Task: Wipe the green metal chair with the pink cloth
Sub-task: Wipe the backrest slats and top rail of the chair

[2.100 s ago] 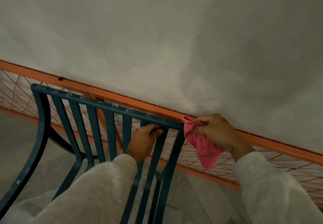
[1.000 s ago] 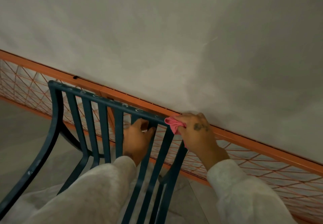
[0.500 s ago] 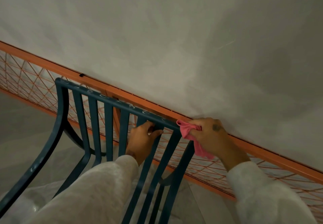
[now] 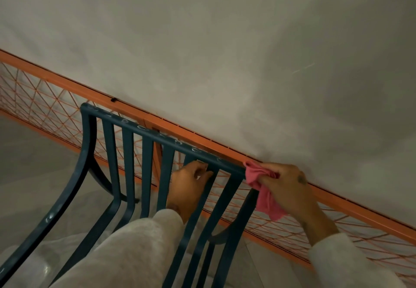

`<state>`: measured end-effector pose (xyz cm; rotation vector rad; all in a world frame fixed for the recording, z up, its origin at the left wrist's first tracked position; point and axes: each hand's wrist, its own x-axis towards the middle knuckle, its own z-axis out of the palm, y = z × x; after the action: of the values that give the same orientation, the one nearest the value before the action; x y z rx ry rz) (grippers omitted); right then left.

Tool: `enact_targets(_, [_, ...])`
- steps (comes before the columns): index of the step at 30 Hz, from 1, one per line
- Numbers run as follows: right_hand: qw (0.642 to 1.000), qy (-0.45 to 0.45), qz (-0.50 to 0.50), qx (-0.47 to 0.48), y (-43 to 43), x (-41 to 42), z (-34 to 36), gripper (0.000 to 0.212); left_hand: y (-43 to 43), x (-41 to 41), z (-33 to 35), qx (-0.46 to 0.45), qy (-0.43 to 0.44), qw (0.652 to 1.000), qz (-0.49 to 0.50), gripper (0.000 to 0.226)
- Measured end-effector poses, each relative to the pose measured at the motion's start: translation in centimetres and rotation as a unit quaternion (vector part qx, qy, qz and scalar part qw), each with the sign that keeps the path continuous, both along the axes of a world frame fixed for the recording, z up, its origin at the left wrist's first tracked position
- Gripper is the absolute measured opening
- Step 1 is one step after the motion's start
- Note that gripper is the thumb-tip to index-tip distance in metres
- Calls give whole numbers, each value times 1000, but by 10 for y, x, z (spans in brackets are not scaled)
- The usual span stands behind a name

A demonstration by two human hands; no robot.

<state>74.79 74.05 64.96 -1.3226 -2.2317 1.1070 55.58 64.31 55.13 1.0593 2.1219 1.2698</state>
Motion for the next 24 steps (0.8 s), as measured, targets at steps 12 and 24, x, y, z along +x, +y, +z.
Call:
enact_targets(12, [993,-90,49,50,-2,-89,-8,15,-6,-42,1,1,50,999,21,13])
enact_targets(24, [985,-165,11,55,0,-60,0,11,-7,-56,9,-41,28,998,-39,24])
